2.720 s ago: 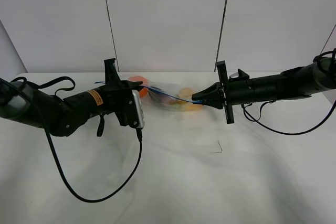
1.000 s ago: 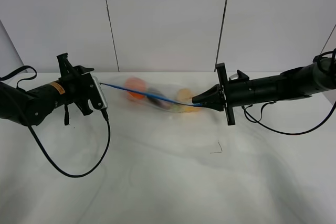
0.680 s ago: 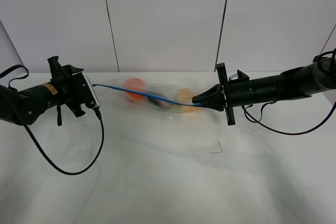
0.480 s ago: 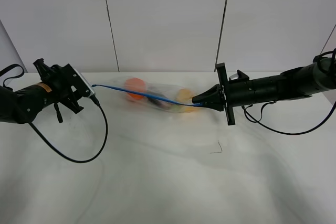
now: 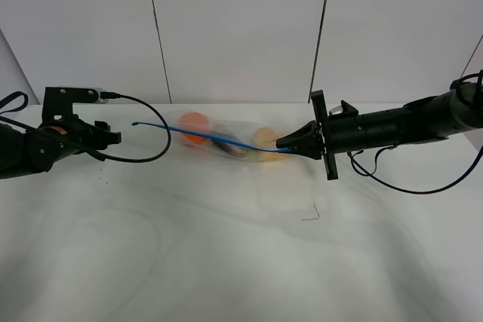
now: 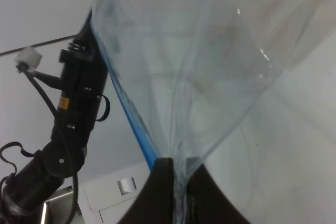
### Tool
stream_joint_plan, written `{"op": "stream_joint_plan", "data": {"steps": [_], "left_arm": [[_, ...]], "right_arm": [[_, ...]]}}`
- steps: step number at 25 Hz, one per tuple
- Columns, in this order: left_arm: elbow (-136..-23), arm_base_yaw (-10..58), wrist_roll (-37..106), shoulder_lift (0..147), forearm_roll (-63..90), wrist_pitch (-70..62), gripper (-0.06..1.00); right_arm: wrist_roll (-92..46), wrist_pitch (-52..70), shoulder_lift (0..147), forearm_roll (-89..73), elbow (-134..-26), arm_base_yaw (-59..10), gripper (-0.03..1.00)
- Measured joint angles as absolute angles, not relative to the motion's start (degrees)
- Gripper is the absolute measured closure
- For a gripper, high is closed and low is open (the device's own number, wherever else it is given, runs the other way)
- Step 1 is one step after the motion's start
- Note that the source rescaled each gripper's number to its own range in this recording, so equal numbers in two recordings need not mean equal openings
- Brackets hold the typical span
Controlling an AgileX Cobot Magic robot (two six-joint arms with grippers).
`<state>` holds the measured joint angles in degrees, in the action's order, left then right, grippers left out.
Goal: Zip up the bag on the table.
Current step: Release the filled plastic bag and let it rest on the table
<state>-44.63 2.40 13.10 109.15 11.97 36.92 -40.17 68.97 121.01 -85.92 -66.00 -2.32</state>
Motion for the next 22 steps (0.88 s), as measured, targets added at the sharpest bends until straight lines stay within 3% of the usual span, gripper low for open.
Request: {"op": "stream_joint_plan", "data": {"steps": [8, 13, 22], "left_arm": [[-53.38, 0.51, 12.73, 103.02, 11.68, 1.63, 0.18], [-61.11, 0.50, 11.77, 101.89, 11.46, -19.79, 0.09], [-72.87, 0.50, 7.47, 101.89, 9.08, -51.53, 0.07]], "right_arm": [[-40.17, 68.97, 121.01, -85.92, -66.00, -2.32, 0.97], [-40.17, 68.97, 121.01, -85.92, -66.00, -2.32, 0.97], [-40.17, 68.97, 121.01, -85.92, -66.00, -2.32, 0.97]]}}
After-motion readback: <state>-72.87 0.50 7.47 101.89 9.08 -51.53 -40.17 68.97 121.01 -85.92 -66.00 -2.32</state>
